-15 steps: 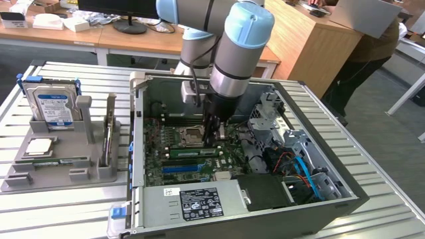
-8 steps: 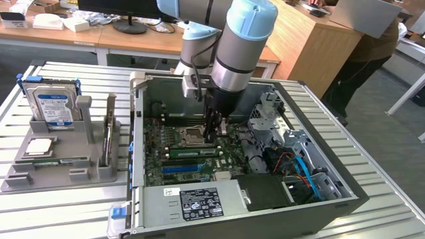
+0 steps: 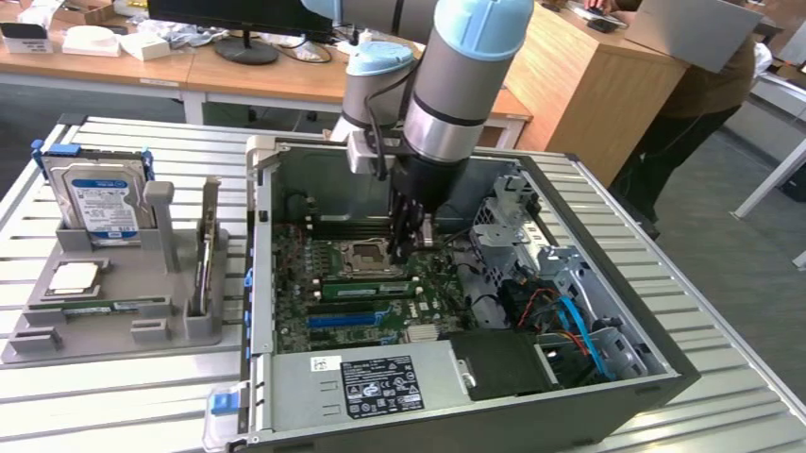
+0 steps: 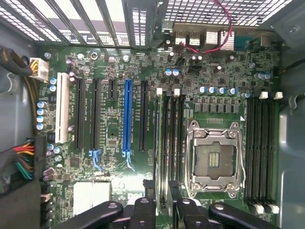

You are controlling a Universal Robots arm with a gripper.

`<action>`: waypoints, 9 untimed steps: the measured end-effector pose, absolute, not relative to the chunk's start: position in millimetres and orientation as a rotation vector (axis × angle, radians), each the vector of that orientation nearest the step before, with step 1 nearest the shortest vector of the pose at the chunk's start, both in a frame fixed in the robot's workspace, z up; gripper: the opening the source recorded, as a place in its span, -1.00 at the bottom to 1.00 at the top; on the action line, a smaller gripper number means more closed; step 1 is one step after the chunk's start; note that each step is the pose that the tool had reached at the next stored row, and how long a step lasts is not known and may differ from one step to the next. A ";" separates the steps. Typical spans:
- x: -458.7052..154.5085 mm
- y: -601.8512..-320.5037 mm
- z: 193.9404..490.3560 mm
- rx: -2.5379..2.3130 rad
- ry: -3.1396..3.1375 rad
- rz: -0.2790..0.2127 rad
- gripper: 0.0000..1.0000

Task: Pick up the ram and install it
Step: 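Insert the ram into the slot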

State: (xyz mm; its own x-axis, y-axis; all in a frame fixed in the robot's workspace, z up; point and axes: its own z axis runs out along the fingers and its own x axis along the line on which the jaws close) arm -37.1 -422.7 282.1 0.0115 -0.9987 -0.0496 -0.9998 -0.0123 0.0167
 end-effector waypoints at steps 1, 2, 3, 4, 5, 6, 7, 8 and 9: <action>-37.1 -422.8 283.7 -2.218 2.191 0.073 -0.51; -37.1 -422.8 285.4 -2.218 2.191 0.073 -0.51; -37.1 -422.7 287.0 -2.218 2.191 0.073 -0.51; -37.1 -422.7 288.7 -2.218 2.191 0.073 -0.51; -37.1 -422.7 290.3 -2.218 2.191 0.073 -0.51; -37.1 -422.7 292.0 -2.218 2.191 0.073 -0.51; -37.1 -422.7 293.6 -2.218 2.191 0.073 -0.51; -37.1 -422.7 295.2 -2.218 2.191 0.073 -0.51; -37.1 -422.7 296.7 -2.218 2.191 0.073 -0.51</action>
State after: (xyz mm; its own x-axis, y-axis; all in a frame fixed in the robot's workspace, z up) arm -37.1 -422.7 296.7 0.0115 -0.9987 -0.0497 -0.9998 -0.0123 0.0167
